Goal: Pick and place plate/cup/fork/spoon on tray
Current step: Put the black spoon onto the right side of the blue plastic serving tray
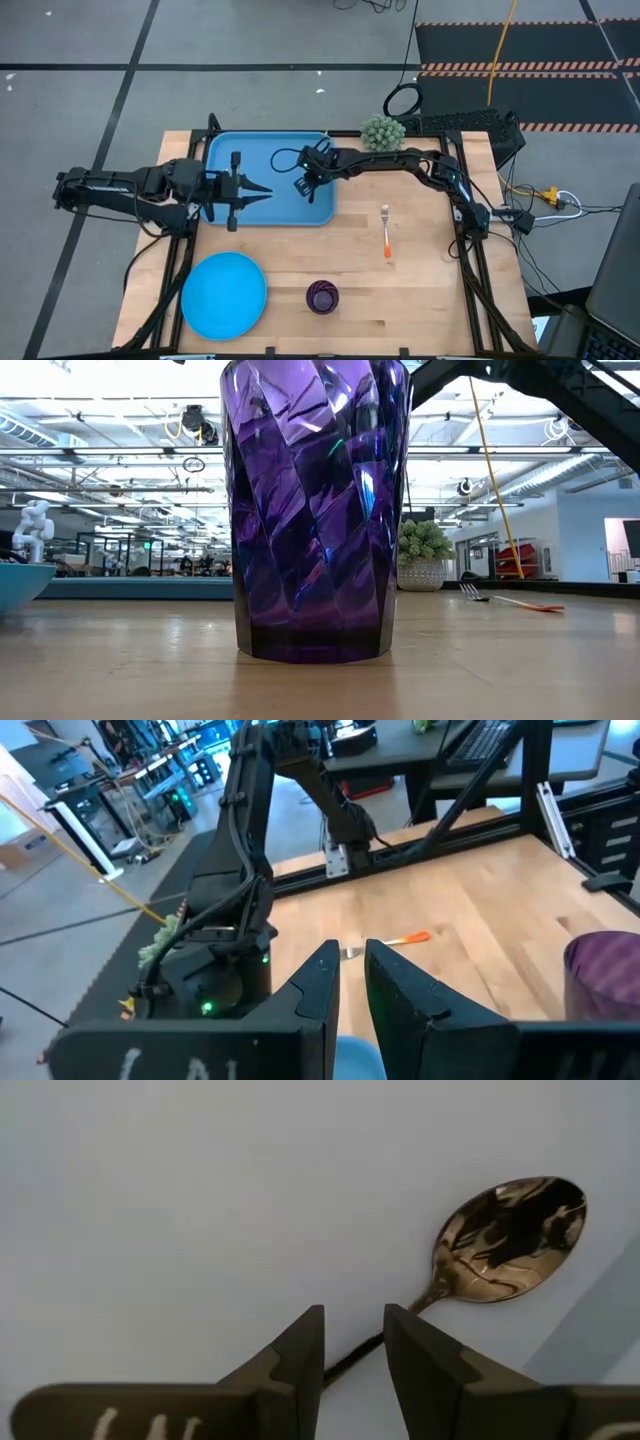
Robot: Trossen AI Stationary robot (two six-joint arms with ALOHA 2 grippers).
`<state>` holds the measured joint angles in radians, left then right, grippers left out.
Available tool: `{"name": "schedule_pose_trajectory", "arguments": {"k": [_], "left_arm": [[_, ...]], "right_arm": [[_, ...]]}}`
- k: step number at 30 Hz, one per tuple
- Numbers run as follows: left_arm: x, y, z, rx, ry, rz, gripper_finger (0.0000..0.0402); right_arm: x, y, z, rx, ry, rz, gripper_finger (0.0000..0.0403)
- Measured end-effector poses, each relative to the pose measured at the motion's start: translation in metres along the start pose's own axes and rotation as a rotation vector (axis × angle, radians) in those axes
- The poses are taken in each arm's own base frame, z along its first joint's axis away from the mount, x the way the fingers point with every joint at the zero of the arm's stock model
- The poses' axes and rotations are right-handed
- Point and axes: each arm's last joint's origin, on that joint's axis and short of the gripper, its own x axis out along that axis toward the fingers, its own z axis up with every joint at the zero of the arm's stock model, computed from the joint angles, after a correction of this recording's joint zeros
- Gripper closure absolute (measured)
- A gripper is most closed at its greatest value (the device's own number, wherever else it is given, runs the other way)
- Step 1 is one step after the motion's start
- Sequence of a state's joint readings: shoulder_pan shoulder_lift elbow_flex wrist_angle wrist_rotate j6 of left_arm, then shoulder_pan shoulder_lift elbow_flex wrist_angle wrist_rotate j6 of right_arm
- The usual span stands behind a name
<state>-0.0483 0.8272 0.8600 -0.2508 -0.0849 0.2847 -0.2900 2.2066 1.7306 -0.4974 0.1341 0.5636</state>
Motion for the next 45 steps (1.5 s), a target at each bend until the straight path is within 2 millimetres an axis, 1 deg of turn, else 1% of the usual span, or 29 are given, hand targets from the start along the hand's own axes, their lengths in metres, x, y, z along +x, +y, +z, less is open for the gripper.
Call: {"name": "schedule_pose_trajectory", "arguments": {"k": [11, 15, 21, 29, 35, 40, 45], "left_arm": [[0.0, 0.0, -0.001, 0.014, 0.006, -0.002, 0.0346], [0.0, 0.0, -0.001, 0.011, 0.006, -0.003, 0.0346], [0.0, 0.0, -0.001, 0.006, 0.007, -0.003, 0.0346], [0.0, 0.0, -0.001, 0.002, 0.007, -0.003, 0.0346], [0.0, 0.0, -0.001, 0.001, 0.014, -0.005, 0.0346], [0.0, 0.0, -0.002, 0.0, 0.016, -0.006, 0.0346], [0.0, -0.001, -0.003, 0.006, 0.031, -0.01, 0.0346]], "right_arm": [[0.0, 0.0, -0.001, -0.002, 0.006, -0.003, 0.0303], [-0.001, 0.006, -0.003, -0.004, -0.002, 0.013, 0.0303], [-0.003, 0.017, -0.012, 0.0, 0.022, 0.018, 0.0303], [0.0, 0.01, -0.018, 0.101, 0.055, -0.046, 0.0303], [0.0, 0.008, -0.016, 0.143, 0.036, -0.043, 0.0303], [0.001, 0.009, -0.013, 0.148, 0.004, -0.042, 0.0303], [0.0, 0.014, -0.013, 0.091, -0.013, -0.024, 0.0303]]}}
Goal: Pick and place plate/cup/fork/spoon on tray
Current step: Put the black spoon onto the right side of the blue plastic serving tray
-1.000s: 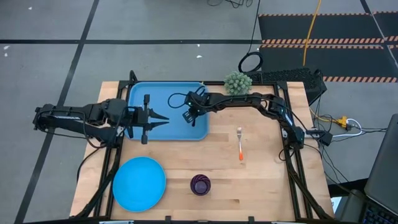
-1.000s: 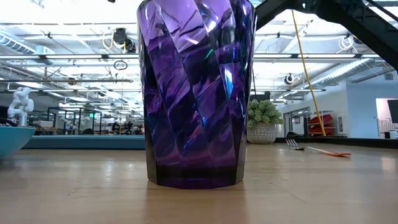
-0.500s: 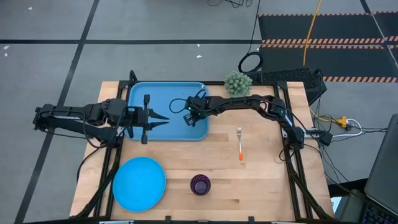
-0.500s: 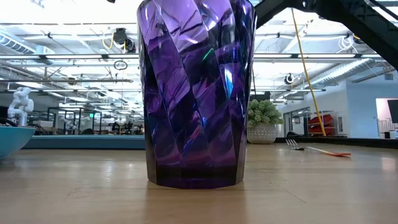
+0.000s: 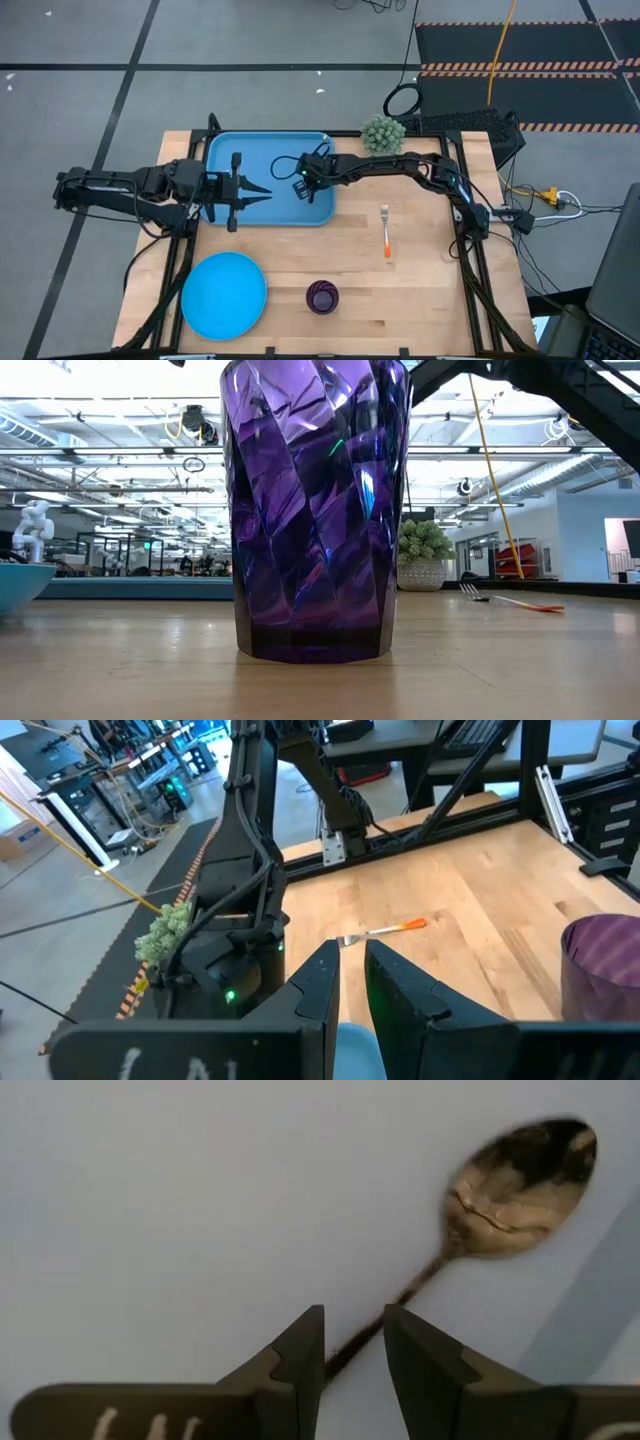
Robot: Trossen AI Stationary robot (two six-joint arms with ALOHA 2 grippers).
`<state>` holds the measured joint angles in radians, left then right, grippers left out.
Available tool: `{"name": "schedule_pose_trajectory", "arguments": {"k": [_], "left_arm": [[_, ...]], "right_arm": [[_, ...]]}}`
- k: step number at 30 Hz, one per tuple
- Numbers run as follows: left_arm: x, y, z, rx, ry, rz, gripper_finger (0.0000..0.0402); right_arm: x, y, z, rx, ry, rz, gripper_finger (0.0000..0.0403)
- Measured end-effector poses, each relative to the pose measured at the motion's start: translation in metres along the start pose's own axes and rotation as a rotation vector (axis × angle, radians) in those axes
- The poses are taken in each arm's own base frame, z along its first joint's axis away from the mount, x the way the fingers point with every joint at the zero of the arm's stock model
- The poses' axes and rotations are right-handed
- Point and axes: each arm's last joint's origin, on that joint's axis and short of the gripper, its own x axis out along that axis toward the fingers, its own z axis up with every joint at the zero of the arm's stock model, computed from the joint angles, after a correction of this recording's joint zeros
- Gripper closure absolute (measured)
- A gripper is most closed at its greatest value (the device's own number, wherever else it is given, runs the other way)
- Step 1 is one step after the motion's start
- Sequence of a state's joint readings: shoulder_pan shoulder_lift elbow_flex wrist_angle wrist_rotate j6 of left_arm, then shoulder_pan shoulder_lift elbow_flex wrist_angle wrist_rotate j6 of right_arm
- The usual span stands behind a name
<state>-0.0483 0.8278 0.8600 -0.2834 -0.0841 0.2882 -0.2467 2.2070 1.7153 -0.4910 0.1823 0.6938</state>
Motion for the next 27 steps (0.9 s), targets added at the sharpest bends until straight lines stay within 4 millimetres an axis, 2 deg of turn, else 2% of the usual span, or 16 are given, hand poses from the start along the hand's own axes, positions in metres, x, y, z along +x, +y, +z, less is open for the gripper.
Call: {"name": "schedule_pose_trajectory", "arguments": {"k": [11, 19, 27], "left_arm": [[0.0, 0.0, 0.0, -0.009, -0.004, 0.001, 0.0346], [0.0, 0.0, 0.0, -0.013, -0.004, 0.001, 0.0346], [0.0, 0.0, 0.0, -0.007, -0.003, 0.001, 0.0346]], "right_arm": [[-0.009, 0.027, -0.01, -0.173, -0.023, 0.156, 0.0303], [-0.014, 0.046, -0.018, -0.42, -0.091, 0.209, 0.0303], [-0.015, 0.049, -0.02, -0.493, -0.109, 0.218, 0.0303]]}}
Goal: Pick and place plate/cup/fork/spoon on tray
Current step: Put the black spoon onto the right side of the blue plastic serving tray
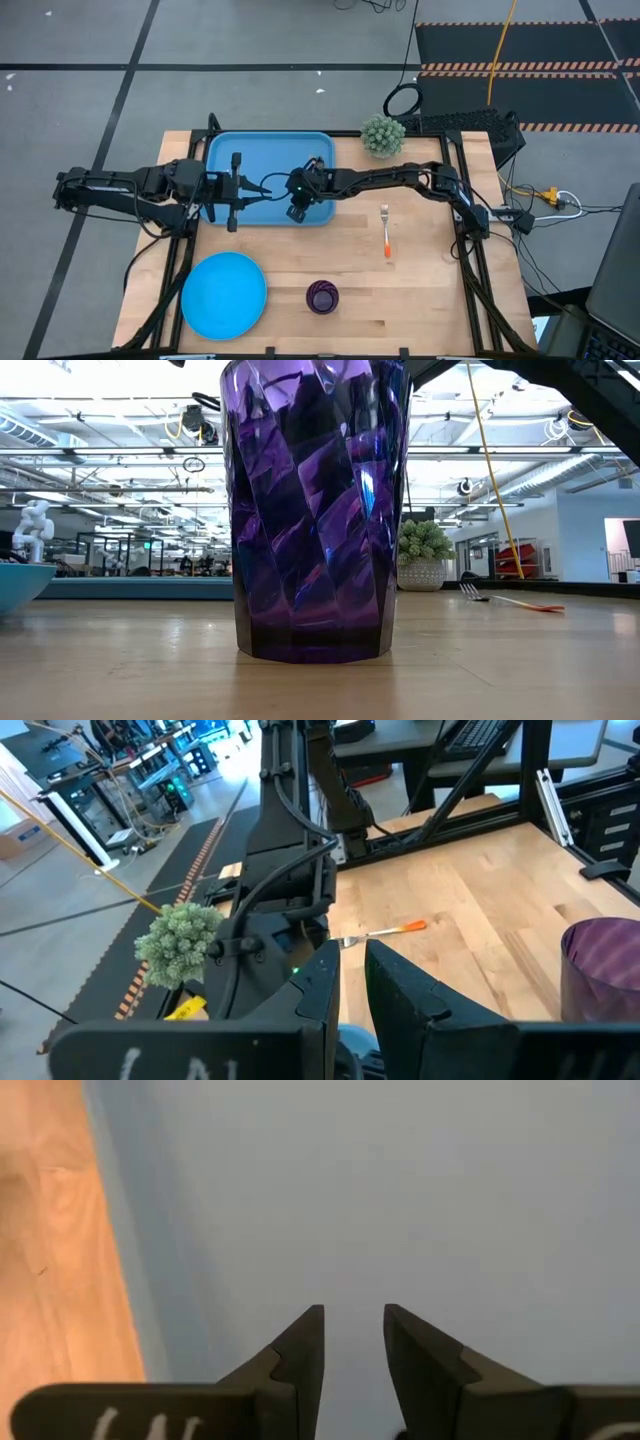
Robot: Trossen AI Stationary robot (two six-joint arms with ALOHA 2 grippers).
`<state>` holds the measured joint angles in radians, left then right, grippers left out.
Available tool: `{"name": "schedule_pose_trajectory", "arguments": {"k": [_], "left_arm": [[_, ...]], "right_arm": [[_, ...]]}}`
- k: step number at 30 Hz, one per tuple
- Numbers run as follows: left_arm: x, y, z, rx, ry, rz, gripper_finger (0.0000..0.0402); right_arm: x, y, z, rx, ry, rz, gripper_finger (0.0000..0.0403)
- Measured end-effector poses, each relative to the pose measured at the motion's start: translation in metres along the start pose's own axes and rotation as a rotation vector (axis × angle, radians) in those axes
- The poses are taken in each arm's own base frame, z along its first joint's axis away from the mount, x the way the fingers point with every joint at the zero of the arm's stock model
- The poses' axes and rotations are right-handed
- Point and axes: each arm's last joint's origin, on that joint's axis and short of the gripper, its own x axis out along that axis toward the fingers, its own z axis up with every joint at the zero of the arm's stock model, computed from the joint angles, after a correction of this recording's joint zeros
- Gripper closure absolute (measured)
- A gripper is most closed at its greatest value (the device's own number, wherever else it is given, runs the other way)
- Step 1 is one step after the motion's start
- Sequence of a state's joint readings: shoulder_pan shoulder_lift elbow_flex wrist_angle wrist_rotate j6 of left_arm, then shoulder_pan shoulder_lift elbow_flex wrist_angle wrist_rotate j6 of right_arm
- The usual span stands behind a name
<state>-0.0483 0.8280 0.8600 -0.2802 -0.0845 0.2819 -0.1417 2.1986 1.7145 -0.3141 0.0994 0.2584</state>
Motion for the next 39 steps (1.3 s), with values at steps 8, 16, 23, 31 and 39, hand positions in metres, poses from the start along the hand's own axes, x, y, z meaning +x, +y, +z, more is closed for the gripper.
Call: {"name": "schedule_pose_trajectory", "arguments": {"k": [8, 16, 23, 31, 39], "left_arm": [[0.0, -0.001, -0.004, 0.007, 0.042, -0.012, 0.0346], [0.0, -0.001, -0.004, 0.009, 0.04, -0.01, 0.0346], [0.0, -0.001, -0.004, 0.015, 0.039, -0.009, 0.0346], [0.0, -0.001, -0.004, 0.015, 0.038, -0.009, 0.0346], [0.0, -0.001, -0.004, 0.013, 0.037, -0.009, 0.0346]], "right_arm": [[0.0, 0.0, -0.001, -0.044, 0.006, -0.002, 0.0303], [0.008, -0.006, -0.02, -0.066, 0.059, -0.049, 0.0303], [0.015, -0.01, -0.036, -0.073, 0.096, -0.058, 0.0303], [0.015, -0.01, -0.037, -0.074, 0.104, -0.061, 0.0303], [0.015, -0.011, -0.039, -0.065, 0.122, -0.066, 0.0303]]}}
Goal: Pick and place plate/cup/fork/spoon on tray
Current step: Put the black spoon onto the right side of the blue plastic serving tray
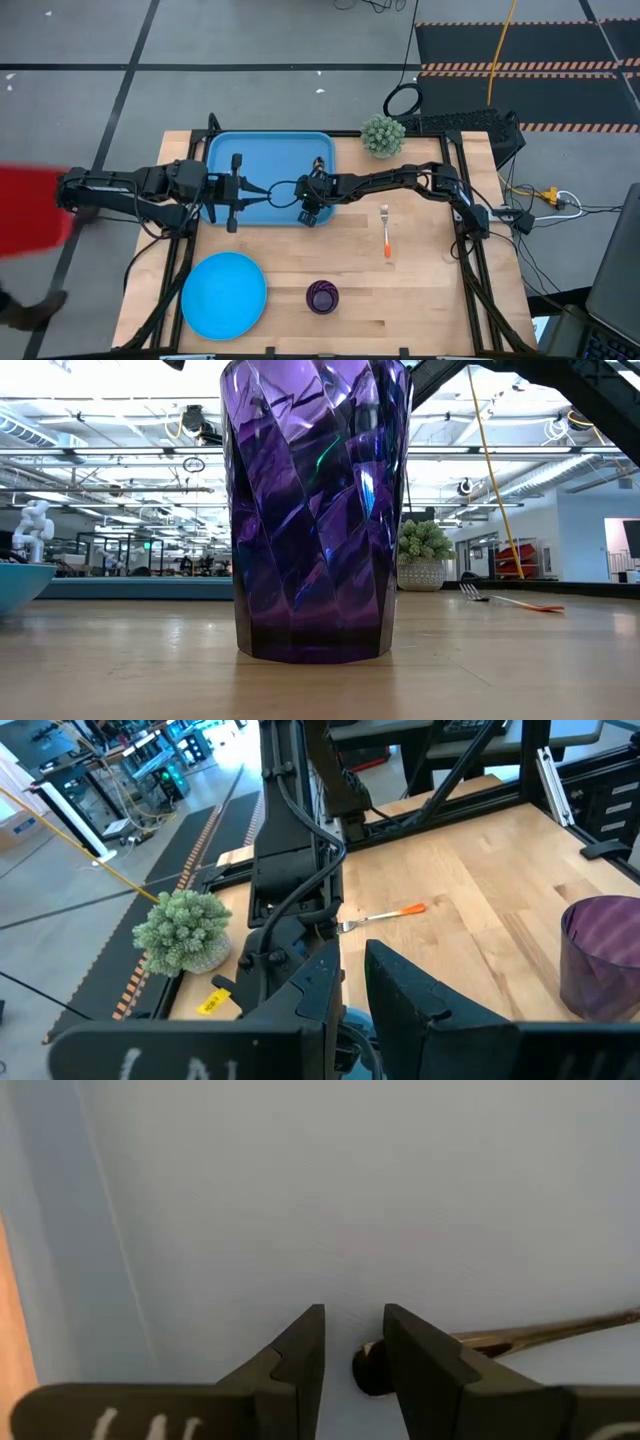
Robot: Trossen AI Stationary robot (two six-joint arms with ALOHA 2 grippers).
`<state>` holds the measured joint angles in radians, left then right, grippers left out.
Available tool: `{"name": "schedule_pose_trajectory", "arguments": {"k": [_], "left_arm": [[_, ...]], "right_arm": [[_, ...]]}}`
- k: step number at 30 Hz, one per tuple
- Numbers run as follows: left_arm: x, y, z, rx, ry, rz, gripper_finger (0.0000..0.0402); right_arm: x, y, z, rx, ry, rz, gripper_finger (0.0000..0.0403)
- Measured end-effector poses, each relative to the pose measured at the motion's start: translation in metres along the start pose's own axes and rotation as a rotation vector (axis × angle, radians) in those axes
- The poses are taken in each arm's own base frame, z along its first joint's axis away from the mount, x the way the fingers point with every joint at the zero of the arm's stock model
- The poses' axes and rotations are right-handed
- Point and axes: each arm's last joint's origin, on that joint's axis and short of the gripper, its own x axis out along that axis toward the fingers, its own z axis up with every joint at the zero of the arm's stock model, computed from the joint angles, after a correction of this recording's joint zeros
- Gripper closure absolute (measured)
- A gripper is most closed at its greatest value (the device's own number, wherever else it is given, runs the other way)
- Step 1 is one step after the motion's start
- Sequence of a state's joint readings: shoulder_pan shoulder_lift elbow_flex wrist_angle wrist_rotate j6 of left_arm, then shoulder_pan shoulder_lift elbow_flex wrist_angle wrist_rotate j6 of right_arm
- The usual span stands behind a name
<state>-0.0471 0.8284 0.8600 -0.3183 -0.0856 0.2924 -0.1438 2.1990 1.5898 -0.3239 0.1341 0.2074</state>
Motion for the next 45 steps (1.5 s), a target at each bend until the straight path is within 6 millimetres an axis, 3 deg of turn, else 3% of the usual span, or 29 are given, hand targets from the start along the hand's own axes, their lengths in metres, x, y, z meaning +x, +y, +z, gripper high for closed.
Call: {"name": "schedule_pose_trajectory", "arguments": {"k": [15, 26, 37, 45], "left_arm": [[0.0, 0.0, 0.0, -0.005, 0.0, 0.0, 0.0346], [0.0, 0.0, 0.0, -0.004, 0.001, 0.0, 0.0346], [0.0, 0.0, 0.0, -0.006, 0.002, 0.0, 0.0346], [0.0, 0.0, 0.0, -0.007, 0.003, -0.001, 0.0346]], "right_arm": [[-0.001, -0.001, -0.003, 0.014, 0.04, -0.01, 0.0303], [-0.043, -0.005, 0.013, -0.01, -0.029, -0.05, 0.0303], [-0.048, -0.007, 0.014, -0.013, -0.042, -0.094, 0.0303], [-0.077, -0.018, 0.023, 0.03, -0.088, -0.205, 0.0303]]}}
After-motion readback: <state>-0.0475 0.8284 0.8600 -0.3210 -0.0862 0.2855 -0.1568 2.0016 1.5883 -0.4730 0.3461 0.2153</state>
